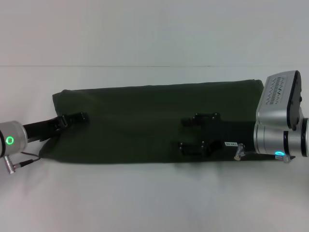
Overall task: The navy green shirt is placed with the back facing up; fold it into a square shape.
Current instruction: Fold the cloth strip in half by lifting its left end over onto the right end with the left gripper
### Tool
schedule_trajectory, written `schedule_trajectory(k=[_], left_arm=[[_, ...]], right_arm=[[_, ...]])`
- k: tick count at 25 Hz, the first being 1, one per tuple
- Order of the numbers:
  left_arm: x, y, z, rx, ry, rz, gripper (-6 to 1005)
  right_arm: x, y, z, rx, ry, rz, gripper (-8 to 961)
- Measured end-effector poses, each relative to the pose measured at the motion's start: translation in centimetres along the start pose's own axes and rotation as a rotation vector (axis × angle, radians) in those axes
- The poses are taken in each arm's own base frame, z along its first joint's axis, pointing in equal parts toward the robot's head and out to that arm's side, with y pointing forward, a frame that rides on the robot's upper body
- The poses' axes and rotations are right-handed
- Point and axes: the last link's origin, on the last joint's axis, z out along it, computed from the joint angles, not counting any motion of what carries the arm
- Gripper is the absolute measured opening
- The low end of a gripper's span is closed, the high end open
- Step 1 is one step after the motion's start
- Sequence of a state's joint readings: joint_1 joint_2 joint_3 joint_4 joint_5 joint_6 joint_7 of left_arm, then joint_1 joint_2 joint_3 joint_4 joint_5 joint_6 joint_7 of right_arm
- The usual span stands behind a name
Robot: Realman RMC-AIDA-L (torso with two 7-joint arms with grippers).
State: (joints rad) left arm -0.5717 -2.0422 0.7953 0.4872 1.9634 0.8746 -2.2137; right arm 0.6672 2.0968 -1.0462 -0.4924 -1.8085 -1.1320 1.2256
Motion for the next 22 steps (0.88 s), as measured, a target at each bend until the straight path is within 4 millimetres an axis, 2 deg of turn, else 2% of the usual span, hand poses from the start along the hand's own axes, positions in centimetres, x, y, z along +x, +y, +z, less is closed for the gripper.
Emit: schedule_trajectory(k=[7,18,22], left_arm=[[-0.02,0.98,0.56,-0.024,-0.013,0.003,876],[0.18,0.78,0.3,-0.022,-0.011,-0.002,866],[0.3,0.82,0.37,-0.018,-0.007,0.004,740]], right_arm=[[0.0,0.0,0.0,0.0,0.0,0.0,760],[-0.09,0.03,0.07,-0.002,-0.001,0.0,760],[-0.14,0.06,0.07,-0.004,-0.003,0.0,760]])
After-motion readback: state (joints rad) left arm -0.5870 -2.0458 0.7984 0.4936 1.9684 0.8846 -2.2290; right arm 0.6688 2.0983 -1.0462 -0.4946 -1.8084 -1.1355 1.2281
